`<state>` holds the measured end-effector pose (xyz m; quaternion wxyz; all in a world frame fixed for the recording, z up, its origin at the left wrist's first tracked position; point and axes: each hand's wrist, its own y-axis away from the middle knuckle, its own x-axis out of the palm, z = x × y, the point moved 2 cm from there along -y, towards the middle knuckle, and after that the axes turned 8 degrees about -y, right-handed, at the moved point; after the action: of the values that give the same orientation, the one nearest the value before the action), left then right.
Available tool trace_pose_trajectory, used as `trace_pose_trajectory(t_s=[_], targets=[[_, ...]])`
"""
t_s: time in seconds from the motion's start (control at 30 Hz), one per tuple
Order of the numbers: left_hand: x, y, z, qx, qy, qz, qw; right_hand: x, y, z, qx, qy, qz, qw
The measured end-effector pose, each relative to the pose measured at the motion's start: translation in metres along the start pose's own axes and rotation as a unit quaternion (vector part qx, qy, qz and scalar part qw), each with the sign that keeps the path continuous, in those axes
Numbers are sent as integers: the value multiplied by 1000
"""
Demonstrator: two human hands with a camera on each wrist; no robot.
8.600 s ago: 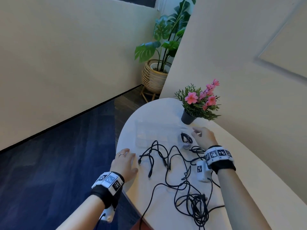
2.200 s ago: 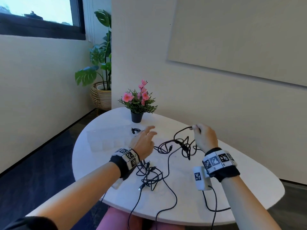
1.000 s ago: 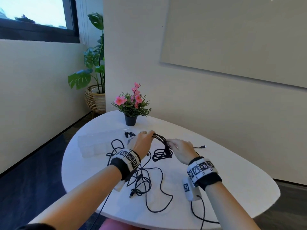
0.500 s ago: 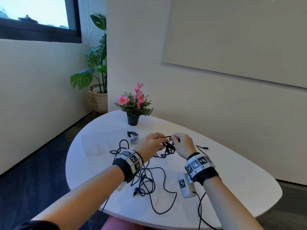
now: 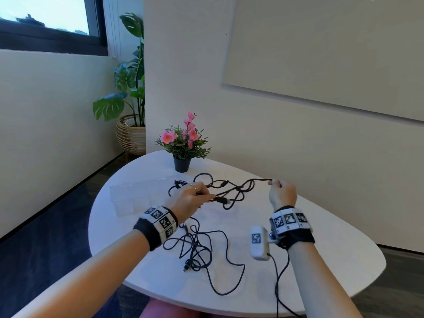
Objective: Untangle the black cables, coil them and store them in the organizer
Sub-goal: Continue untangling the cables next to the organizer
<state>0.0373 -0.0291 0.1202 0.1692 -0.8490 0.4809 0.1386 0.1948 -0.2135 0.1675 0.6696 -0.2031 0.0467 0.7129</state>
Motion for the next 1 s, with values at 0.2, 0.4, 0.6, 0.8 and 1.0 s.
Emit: trace_pose_trajectory(t_s=[0.2,0.4,0.6,0.8,1.0], targets=[[-22,-2,8,41,-148,-32,988,-10,-12,-1,5,-28,-22,999],[-23,0,13,125,-431,15,894,-25,-20,-8,72,-144,-56,985],[-23,-10,14,43,-540,63,838,-48,-24,-6,69,-272,-94,955],[10,-10,-10,116,-387,-19,915,-30,5,33,10,-349,119,929],[48,7,-41,190,-309,-134,922,7,47,46,-73,-220,290,929]])
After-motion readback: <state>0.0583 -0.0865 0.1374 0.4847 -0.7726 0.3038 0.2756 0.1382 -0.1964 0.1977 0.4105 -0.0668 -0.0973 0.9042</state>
